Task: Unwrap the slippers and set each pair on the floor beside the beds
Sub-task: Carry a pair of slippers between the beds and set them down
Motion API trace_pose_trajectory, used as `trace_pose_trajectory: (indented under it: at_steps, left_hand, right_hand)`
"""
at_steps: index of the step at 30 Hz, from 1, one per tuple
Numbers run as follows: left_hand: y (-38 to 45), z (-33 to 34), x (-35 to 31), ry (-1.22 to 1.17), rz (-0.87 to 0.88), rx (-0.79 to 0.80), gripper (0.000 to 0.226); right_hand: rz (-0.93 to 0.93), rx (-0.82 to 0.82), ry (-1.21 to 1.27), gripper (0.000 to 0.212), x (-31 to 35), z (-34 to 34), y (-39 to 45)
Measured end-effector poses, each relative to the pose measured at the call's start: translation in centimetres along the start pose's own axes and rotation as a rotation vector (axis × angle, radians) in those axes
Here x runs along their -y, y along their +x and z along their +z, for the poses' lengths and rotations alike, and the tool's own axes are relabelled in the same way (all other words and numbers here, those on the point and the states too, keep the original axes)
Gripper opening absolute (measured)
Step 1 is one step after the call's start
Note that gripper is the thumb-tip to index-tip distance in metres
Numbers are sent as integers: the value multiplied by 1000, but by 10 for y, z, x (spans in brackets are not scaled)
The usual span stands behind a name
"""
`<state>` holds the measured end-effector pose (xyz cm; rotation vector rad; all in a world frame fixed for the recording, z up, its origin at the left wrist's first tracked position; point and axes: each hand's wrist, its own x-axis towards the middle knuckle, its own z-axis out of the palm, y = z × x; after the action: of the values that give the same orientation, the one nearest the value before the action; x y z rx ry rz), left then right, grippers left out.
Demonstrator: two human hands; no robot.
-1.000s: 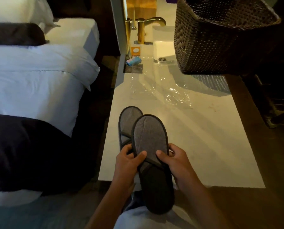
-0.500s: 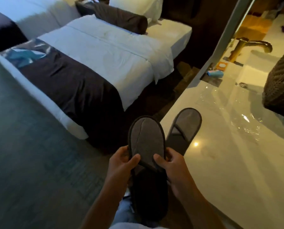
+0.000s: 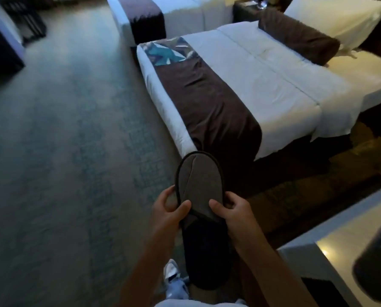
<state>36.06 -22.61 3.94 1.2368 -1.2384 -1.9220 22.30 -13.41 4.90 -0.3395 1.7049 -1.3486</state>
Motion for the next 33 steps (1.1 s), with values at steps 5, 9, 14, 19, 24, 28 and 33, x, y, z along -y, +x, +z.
trace_pose_trajectory:
  at_steps: [5,9,14,19,24,28,33]
  left_hand:
    - [39,-86,-34,-103,19,-96,50]
    - [62,-137,-57,-163,61,-141,62]
    - [95,-173,-75,-252,68,-213,66]
    - [153,-196,-93,-298,62,-273,66]
    - [243,-207,-121,-287,62,-316,65]
    - [323,-207,-156,-267,63,-341,65]
    - [416,-208,-209,-274,70,-362,59]
  right_hand:
    - [-7,116,-29,24,20,100,42]
    - [-8,219,-40,29,35,160,66]
    - [3,312,-96,26,56,210,102]
    - [11,359,-127,13,80,249,160]
    - [5,405,-119,24,111,282,248]
    - [2,396,-114,10,148,307,320]
    - [-11,406,-103,15,206,338,404]
